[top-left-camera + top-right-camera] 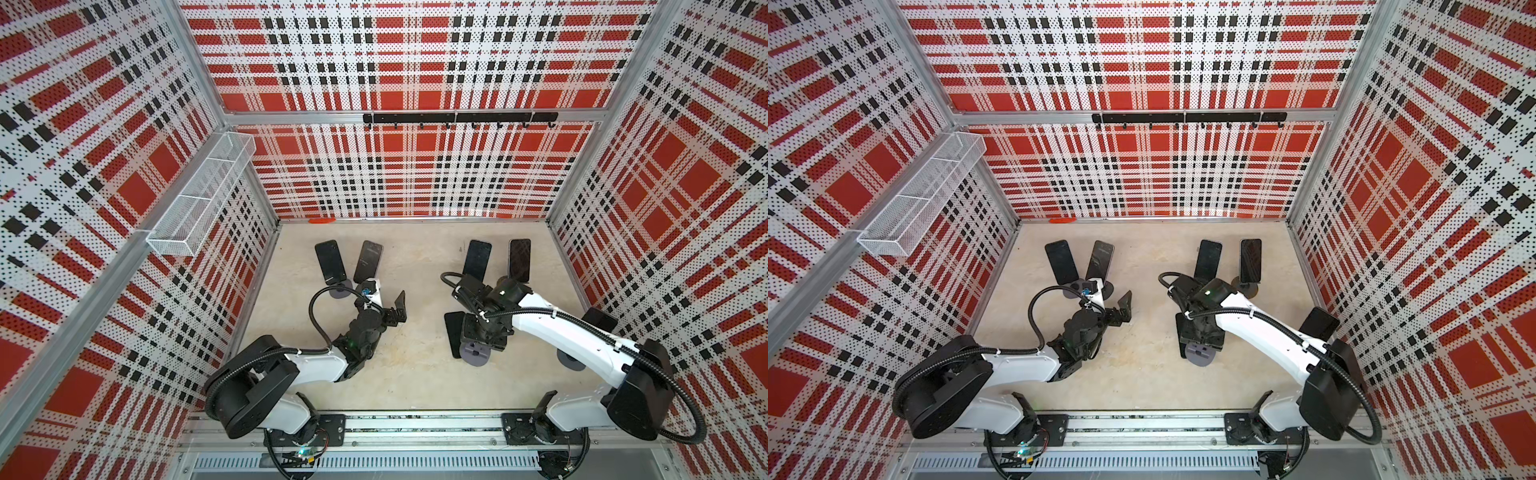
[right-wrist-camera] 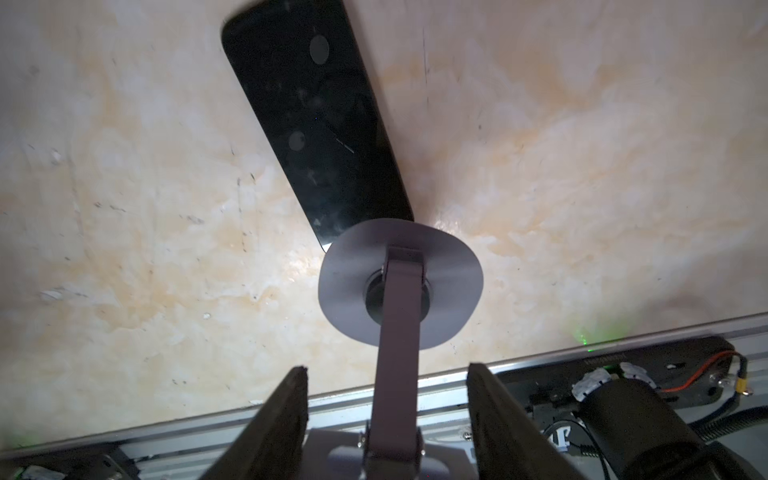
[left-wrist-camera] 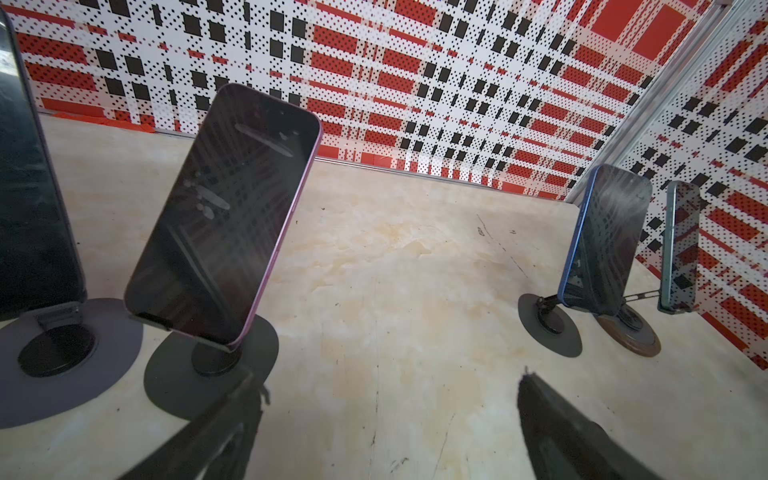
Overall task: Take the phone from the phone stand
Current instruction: 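Move the right gripper over the blue-framed phone on the farthest stand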
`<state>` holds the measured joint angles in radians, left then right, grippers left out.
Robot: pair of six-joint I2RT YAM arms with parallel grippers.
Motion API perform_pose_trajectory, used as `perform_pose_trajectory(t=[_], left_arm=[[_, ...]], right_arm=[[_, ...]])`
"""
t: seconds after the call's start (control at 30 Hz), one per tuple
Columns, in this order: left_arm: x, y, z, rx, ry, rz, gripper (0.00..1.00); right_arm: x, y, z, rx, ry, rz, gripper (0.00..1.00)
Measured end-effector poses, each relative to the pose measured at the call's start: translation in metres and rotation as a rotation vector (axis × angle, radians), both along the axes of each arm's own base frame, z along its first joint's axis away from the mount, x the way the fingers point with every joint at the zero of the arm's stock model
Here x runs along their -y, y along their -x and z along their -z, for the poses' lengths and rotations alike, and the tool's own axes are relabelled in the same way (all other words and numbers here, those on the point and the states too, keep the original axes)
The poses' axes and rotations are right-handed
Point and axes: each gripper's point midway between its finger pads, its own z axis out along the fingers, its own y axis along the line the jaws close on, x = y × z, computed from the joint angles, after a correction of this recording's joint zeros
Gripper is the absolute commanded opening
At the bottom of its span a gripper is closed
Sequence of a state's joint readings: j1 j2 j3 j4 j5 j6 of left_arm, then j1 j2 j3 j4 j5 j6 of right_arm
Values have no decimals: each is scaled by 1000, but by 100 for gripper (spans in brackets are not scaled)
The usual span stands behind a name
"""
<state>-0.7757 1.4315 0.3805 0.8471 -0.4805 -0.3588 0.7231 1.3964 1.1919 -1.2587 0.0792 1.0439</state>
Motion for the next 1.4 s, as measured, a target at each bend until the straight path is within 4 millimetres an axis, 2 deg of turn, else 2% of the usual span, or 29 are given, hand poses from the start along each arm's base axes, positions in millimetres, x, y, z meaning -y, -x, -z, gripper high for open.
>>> perform_pose_trajectory(t=[0.17,0.3,0.37,0.67,0.77,0.83,0.97,1.13,1.4], left_arm=[[-3,-1,-1,4,-4,-17,98],[-7,-1,-3,12,-9,-34,98],[-9,-1,-2,12,-12,-44,98],[-9,2,0,13,-24,-48,98],[-5,4,-1,16,-22,-37,98],[-3,5,-2,20,-21,-34,98],[-3,5,-3,24,-18,-32,98],[-2,5,-2,23,-19,-32,98],[-1,5,-2,23,-17,-25,98]], right_arm=[[6,-32,-27,104,-9,2,59],[-1,-68,-42,172,-19,-14,59],[-10,-91,-45,198,-21,-29,59],[-73,-210,-59,328,-65,-135,60],[-87,-239,-53,336,-90,-160,60],[-91,-255,-42,322,-110,-161,61],[-85,-268,-10,255,-119,-152,62],[-75,-265,28,149,-145,-131,62],[-73,-265,46,106,-140,-129,62]])
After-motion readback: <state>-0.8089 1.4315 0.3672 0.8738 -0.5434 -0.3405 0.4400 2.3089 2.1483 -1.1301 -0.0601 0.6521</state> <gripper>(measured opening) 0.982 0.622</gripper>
